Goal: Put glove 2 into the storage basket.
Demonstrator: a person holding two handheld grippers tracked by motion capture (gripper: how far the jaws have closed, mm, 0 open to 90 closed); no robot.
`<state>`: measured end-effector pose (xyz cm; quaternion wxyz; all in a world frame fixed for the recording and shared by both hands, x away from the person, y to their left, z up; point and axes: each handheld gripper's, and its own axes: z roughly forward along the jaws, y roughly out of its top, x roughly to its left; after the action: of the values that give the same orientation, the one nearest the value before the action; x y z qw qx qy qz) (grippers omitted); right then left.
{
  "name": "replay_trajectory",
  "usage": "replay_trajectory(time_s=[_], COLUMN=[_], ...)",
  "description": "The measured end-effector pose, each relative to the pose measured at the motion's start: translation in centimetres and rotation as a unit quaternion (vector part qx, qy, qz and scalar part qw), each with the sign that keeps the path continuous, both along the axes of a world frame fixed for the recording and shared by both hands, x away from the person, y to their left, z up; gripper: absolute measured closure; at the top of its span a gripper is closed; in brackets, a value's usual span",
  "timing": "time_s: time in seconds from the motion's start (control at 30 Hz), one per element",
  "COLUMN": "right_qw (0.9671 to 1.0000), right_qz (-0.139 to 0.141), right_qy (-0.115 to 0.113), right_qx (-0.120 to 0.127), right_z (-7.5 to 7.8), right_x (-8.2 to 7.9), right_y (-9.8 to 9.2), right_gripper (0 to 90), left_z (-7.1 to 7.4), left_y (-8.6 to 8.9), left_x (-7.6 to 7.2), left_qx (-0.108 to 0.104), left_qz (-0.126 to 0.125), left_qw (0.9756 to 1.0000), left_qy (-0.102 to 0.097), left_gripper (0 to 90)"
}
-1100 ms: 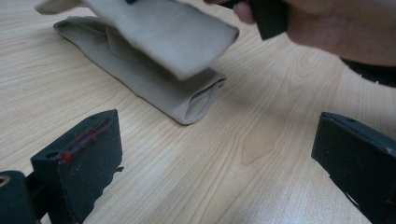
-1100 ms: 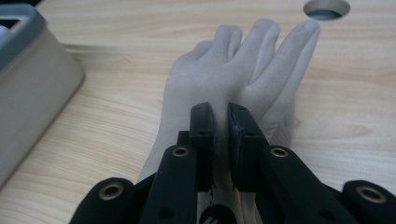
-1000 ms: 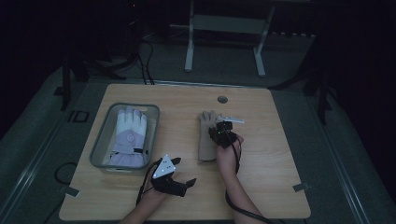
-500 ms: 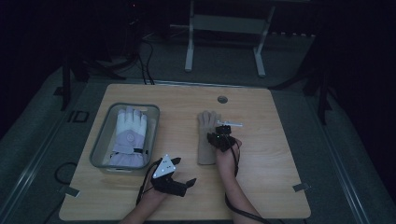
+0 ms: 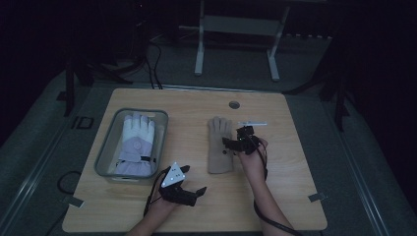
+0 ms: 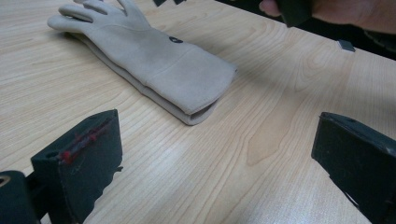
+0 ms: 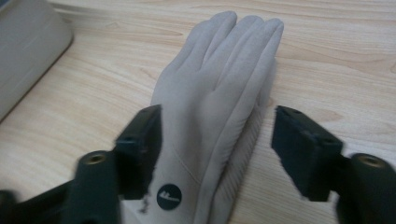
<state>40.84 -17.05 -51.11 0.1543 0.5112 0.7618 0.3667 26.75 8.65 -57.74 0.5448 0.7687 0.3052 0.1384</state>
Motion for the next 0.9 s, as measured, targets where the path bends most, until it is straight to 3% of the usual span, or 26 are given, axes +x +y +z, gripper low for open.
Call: replay_trajectory(time_s=[0.03, 0.13, 0.23, 0.37, 0.5, 0.7, 0.8, 0.9], right_qw=[0.9997, 0.998, 0.9957, 0.9943, 0.9889, 0.9902, 0.9914, 0.9906], right_qz=[0.024, 0.061, 0.092, 0.106, 0.141, 0.137, 0.13, 0.135], right_qy=[0.003, 0.015, 0.012, 0.004, -0.026, -0.024, -0.018, -0.019], right_qx=[-0.004, 0.002, 0.0, -0.01, -0.038, -0.002, -0.004, 0.011], right_z=[0.1, 0.0, -0.2, -0.3, 0.0, 0.5, 0.7, 1.0], right_x=[0.0, -0.2, -0.4, -0.5, -0.6, -0.7, -0.6, -0.4], right_y=[-0.4, -0.7, -0.9, -1.4, -2.4, -4.1, -4.4, -4.6], right_gripper=[20.0, 14.6, 14.5, 15.0, 19.2, 16.4, 13.7, 13.3], left_z=[0.0, 0.0, 0.0, 0.0, 0.1, 0.2, 0.4, 1.0], left_y=[0.0, -0.1, -0.1, -0.2, -0.6, -1.2, -1.4, -1.8], left_x=[0.0, 0.0, 0.0, 0.2, 0.0, 0.3, 0.5, 1.1], left_qx=[0.001, 0.003, 0.003, 0.008, 0.03, 0.053, 0.057, 0.072], left_qz=[0.0, 0.0, 0.001, 0.003, 0.004, 0.002, 0.0, -0.002], left_qw=[1.0, 1.0, 1.0, 1.0, 0.9995, 0.9986, 0.9984, 0.9974], left_qy=[-0.001, -0.003, 0.0, 0.005, -0.009, -0.006, -0.005, 0.002], left_gripper=[2.1, 2.1, 2.1, 2.1, 2.1, 2.1, 2.1, 2.1])
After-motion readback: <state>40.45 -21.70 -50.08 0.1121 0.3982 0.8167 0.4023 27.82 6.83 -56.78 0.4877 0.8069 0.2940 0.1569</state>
